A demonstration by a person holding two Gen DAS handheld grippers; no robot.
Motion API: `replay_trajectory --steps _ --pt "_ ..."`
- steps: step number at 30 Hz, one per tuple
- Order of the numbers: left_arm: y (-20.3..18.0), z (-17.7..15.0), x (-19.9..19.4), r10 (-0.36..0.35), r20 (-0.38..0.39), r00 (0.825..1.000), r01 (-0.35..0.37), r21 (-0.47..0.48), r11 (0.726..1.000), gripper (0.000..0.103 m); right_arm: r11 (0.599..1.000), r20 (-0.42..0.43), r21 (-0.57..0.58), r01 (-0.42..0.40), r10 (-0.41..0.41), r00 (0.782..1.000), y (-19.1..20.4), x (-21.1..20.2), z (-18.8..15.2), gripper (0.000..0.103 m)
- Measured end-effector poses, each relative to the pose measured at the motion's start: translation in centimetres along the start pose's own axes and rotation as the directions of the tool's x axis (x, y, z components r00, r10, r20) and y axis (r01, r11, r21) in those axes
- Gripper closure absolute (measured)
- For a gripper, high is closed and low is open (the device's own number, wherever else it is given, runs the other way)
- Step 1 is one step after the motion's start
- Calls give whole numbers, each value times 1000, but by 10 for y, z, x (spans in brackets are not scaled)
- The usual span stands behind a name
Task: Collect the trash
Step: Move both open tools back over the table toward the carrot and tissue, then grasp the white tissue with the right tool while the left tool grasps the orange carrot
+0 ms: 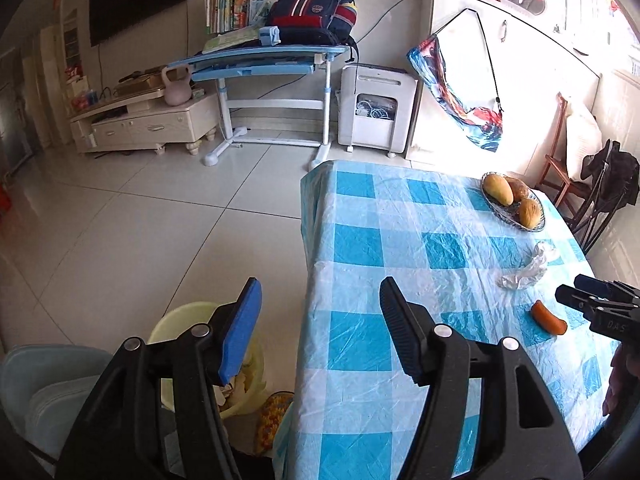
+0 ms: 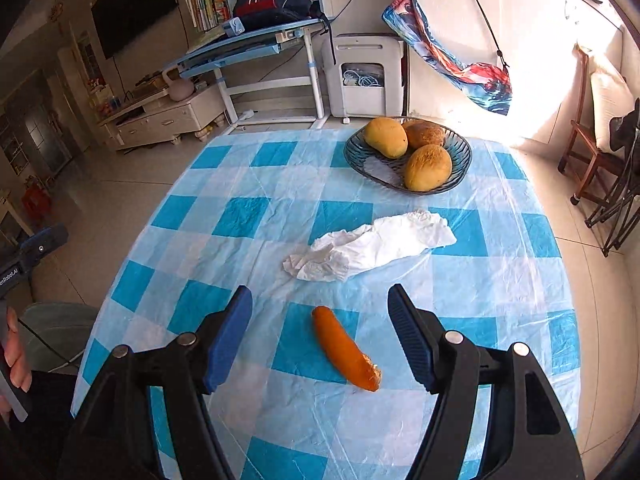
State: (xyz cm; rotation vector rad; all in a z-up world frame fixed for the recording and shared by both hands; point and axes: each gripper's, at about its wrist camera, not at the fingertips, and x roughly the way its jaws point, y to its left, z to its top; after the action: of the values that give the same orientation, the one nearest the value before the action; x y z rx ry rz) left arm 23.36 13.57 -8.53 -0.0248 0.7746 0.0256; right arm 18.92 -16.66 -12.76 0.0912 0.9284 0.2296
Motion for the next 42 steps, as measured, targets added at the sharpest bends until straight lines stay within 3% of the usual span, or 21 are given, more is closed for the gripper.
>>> replay_trajectory --steps 4,9,14,15,16,19,21,26,30,34,38,42 --pt "-17 -2 5 -7 -13 1000 7 49 999 43 1000 -34 -26 -7 6 999 -3 10 4 35" --pt "-30 -2 9 -11 -18 1000 13 90 996 43 994 -30 105 -10 13 999 -22 22 24 35" --pt "-40 -3 12 -17 -26 1000 20 120 993 43 987 -108 153 52 -35 994 -23 60 42 35" --pt "-40 -3 13 -20 -28 999 23 124 992 43 987 -124 150 61 -43 991 -22 67 43 41" --pt "-41 -3 13 -22 -30 999 26 128 991 43 988 -141 139 67 -47 989 -21 74 43 61" --pt "-46 -6 14 -34 -38 999 39 145 989 42 994 -150 50 94 -85 985 -14 78 41 89" --pt "-51 -7 15 -46 -50 998 53 163 985 41 997 -169 12 73 -70 983 -18 74 39 93" --pt "-67 -15 21 -124 -113 986 143 186 972 39 991 -205 -67 116 -128 970 -49 51 21 94" --pt "-86 -27 28 -219 -193 956 253 173 952 38 982 -247 -180 60 -105 963 -35 29 -7 94" --pt "-107 -45 36 -254 -253 934 304 184 935 38 973 -268 -214 -93 33 963 7 19 -30 94" --pt "-117 -53 35 -238 -245 940 295 230 928 38 954 -282 -217 -209 143 949 38 13 -45 94" --pt "-120 -46 34 -253 -215 943 303 247 920 38 966 -266 -152 -207 162 950 27 6 -49 94"
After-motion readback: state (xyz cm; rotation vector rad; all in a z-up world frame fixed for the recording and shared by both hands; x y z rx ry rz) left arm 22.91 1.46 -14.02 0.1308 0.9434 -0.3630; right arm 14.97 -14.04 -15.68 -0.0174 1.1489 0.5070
